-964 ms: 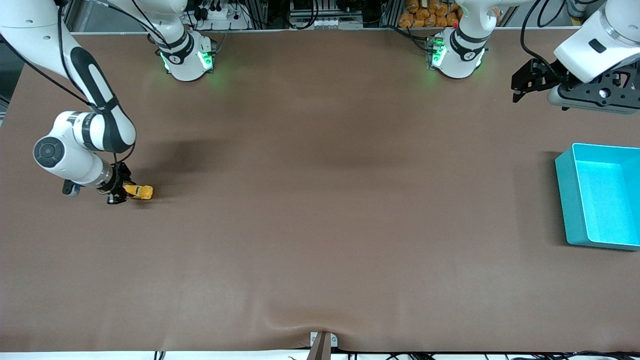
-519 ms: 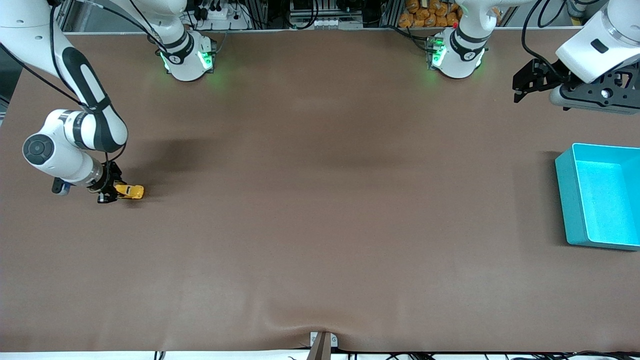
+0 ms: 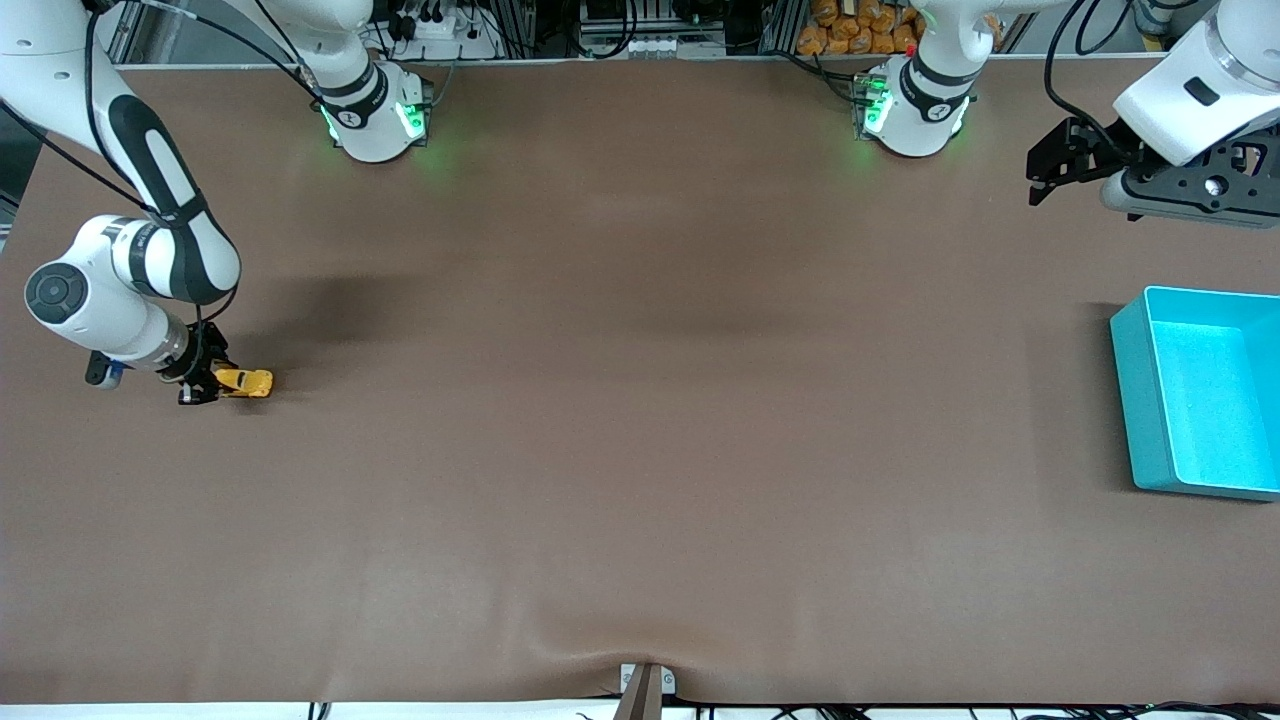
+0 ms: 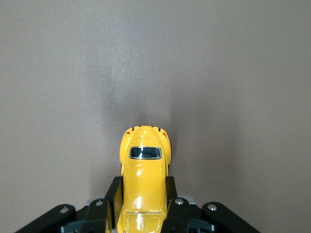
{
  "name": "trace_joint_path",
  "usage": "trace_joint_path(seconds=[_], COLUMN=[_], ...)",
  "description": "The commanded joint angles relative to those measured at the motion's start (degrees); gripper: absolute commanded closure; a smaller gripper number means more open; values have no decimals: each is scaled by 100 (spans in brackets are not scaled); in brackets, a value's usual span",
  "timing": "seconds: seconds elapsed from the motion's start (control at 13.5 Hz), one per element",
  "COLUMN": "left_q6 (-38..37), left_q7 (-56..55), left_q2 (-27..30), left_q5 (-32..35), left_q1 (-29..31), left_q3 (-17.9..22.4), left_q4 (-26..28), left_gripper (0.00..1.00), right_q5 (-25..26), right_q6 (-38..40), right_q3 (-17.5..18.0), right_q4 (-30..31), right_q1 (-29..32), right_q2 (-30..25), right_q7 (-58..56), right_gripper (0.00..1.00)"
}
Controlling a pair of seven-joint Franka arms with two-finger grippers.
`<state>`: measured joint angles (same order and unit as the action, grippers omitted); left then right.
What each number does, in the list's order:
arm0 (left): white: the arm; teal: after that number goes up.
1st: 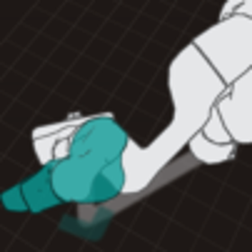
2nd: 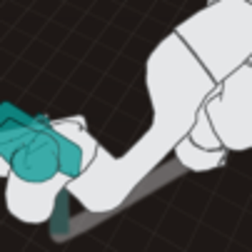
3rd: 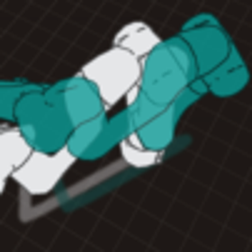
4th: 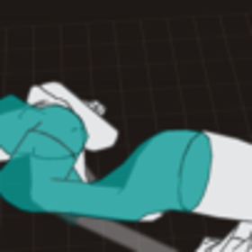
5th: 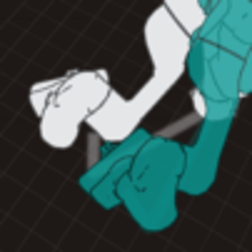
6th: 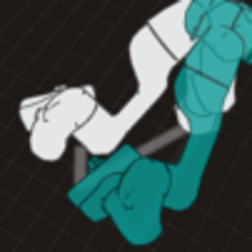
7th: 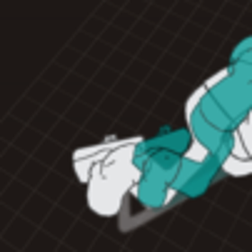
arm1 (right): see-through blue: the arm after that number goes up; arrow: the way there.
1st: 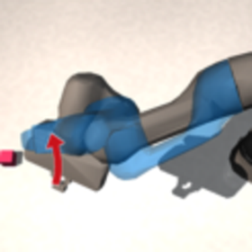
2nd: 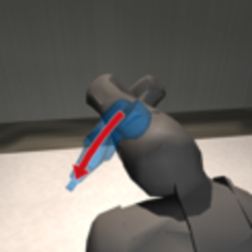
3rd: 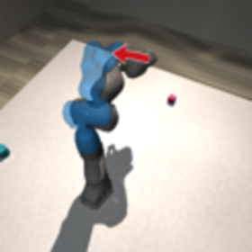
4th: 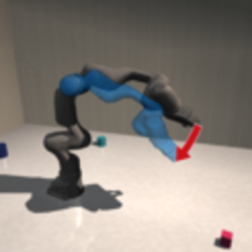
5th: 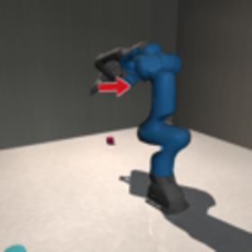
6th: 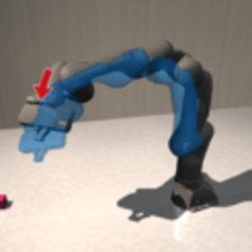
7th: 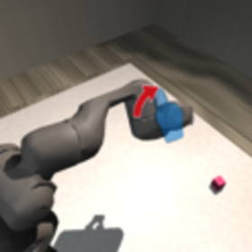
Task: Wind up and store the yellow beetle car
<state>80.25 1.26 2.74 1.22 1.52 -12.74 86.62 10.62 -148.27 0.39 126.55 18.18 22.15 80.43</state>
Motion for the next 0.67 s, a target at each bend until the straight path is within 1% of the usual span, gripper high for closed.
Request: trace_joint_path(seconds=[0.0, 0.07, 0.15, 0.22, 0.3, 0.37, 0.52, 0.59], left_q6=[-27, -27, -27, -27, -27, -27, -35, -35], left_q7=[111, 111, 111, 111, 111, 111, 111, 111], left_q2=[69, 61, 60, 60, 69, 69, 69, 69], left_q5=[132, 132, 132, 132, 132, 132, 132, 132], left_q1=[-3, 6, 24, 41, 41, 33, 32, 41], left_q3=[26, 26, 26, 26, 26, 26, 26, 26], left_q4=[-58, -58, -58, -58, -58, -58, -58, -58], left_gripper=[0, 0, 0, 0, 0, 0, 0, 0], right_q5=[212, 212, 212, 203, 203, 203, 151, 116], right_q6=[-352, -317, -308, -230, -29, 330, 1155, 1691], right_q3=[32, 32, 32, 32, 40, 49, 84, 154], right_q4=[-183, -209, -210, -218, -297, -445, -788, -1051], right_q1=[168, 177, 168, 168, 168, 168, 107, 107], right_q2=[695, 660, 599, 511, 406, 326, 98, -16], right_q7=[-97, -106, -132, -133, -141, -133, -133, -133], right_gripper=[76, 71, 63, 53, 5, 0, 0, 0])
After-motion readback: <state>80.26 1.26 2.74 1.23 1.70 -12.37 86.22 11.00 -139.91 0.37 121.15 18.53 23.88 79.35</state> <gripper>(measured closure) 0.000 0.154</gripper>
